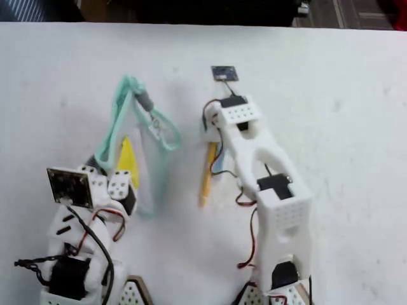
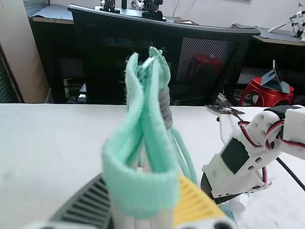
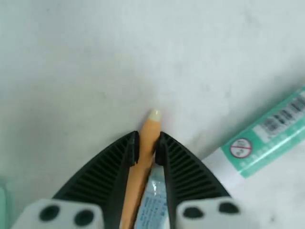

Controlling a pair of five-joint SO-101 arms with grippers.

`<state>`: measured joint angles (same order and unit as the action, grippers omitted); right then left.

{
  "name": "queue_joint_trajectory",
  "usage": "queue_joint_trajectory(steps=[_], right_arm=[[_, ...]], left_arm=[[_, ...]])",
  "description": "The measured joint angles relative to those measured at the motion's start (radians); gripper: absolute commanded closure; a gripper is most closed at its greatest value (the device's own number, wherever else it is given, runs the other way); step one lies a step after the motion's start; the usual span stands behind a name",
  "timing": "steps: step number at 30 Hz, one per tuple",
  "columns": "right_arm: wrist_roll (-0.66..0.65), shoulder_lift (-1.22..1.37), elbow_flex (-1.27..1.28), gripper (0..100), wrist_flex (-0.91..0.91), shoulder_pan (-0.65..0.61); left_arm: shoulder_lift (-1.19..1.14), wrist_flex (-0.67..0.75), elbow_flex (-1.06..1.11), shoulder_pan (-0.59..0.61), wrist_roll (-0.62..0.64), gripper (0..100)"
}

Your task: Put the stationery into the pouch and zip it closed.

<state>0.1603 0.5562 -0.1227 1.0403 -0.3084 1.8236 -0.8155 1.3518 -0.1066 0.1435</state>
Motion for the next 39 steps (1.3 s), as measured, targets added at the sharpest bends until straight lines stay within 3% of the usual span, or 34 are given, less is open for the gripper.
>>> queue_joint_trajectory(steps=[4,12,15,27,39], right_arm=[[0.0,0.0,0.0,98.2,0.0,0.006],[0.0,0.0,0.0,98.2,0.0,0.006],[0.0,0.0,0.0,98.2,0.0,0.006],[0.0,0.002,-0.015,98.2,0.003,0.006],[-0.003,-0.298,-0.333,98.2,0.413,0.026]], left_arm=[[0.0,0.008,0.0,-0.034,0.0,98],[0.0,0.08,-0.002,-0.232,-0.055,98],[0.0,0.08,0.018,-0.249,-0.106,98],[0.0,0.08,0.037,-0.252,-0.117,98],[0.0,0.072,0.037,-0.252,-0.126,98]])
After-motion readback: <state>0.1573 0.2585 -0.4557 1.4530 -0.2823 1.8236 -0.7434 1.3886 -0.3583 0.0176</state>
